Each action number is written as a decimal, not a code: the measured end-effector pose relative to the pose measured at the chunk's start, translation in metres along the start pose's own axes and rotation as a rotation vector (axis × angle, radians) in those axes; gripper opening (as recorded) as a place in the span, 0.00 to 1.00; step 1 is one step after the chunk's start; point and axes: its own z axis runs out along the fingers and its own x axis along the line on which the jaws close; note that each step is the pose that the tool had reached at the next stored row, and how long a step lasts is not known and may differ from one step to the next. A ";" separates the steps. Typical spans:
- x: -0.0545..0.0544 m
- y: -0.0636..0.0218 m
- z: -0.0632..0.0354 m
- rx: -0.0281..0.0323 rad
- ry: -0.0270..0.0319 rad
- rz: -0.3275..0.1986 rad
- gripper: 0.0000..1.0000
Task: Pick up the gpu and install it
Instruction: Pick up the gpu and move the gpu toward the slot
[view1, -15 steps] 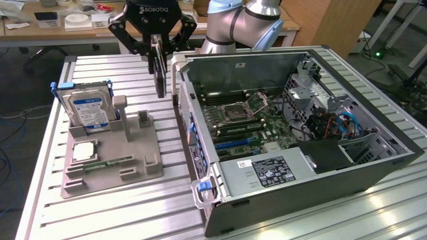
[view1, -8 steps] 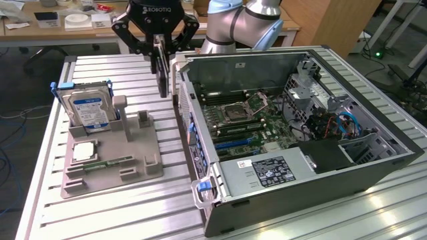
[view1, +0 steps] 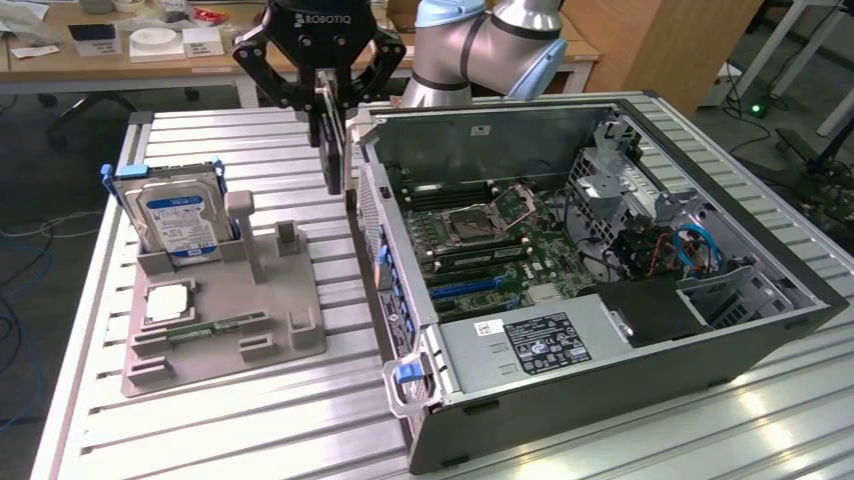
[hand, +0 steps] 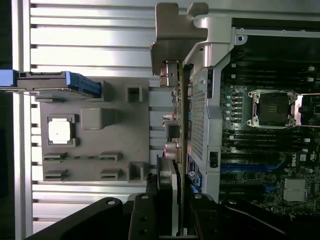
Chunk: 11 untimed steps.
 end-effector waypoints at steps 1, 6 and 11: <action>-0.001 0.0000 0.0000 0.0000 0.0001 0.000 0.28; -0.005 0.0000 -0.0001 0.0001 0.0001 0.000 0.28; -0.008 0.0000 -0.0001 0.0001 0.0001 0.000 0.28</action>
